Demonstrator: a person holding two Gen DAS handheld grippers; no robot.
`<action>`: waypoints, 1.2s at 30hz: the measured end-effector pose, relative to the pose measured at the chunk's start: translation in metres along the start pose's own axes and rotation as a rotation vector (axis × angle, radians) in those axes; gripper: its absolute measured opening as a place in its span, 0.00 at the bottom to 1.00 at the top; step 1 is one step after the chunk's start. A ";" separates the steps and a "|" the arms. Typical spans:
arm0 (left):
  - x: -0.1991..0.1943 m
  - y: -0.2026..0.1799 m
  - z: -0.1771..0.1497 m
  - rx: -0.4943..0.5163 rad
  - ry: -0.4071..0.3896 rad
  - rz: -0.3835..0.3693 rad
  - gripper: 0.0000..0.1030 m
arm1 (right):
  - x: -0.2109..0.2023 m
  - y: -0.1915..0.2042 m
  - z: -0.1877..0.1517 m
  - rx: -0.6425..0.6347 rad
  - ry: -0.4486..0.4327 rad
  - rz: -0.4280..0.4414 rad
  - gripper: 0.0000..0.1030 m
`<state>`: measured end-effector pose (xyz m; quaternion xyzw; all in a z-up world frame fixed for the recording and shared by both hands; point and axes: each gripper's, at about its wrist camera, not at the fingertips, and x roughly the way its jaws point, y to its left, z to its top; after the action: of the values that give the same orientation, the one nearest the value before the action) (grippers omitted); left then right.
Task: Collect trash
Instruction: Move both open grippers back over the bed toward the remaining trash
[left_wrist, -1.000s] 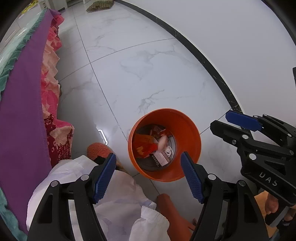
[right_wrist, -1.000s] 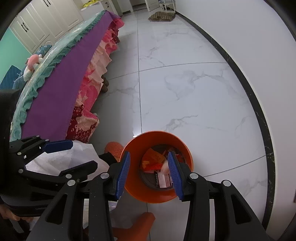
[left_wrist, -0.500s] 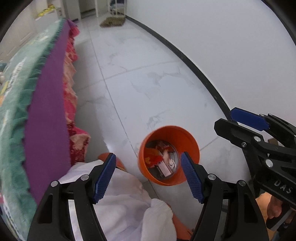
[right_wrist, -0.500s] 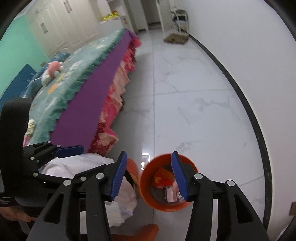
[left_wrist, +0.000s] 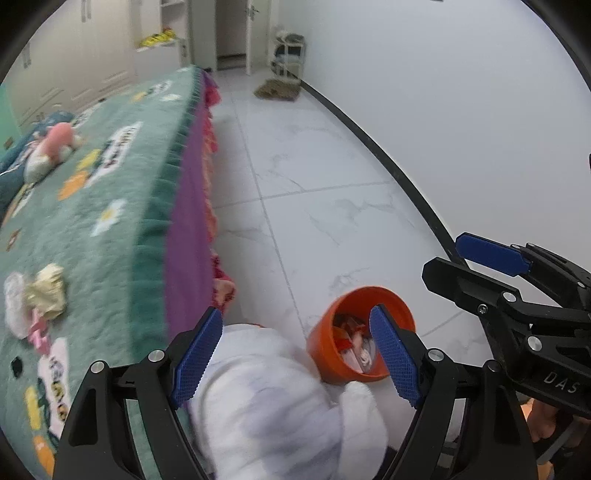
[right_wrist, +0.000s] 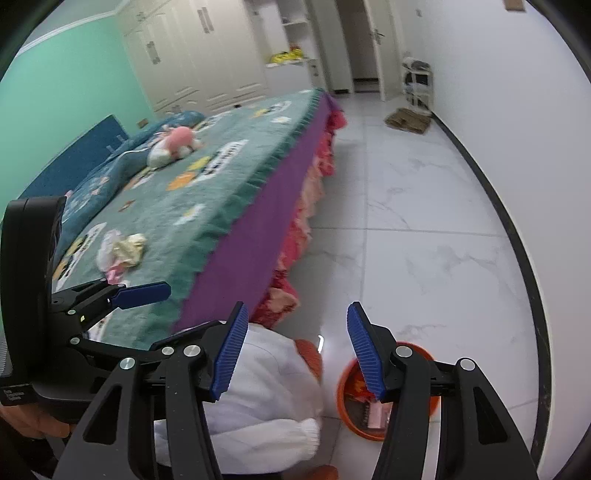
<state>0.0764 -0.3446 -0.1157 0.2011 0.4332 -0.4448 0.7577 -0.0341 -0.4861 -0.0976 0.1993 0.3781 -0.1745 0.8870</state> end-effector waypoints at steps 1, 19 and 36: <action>-0.005 0.004 -0.003 -0.012 -0.009 0.009 0.79 | 0.000 0.006 0.001 -0.008 -0.002 0.006 0.57; -0.083 0.127 -0.063 -0.286 -0.097 0.163 0.79 | 0.023 0.169 0.026 -0.251 0.000 0.205 0.58; -0.115 0.238 -0.116 -0.513 -0.103 0.272 0.79 | 0.086 0.306 0.034 -0.452 0.091 0.342 0.64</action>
<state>0.1967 -0.0828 -0.1018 0.0364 0.4615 -0.2249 0.8574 0.1833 -0.2532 -0.0717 0.0650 0.4079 0.0753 0.9076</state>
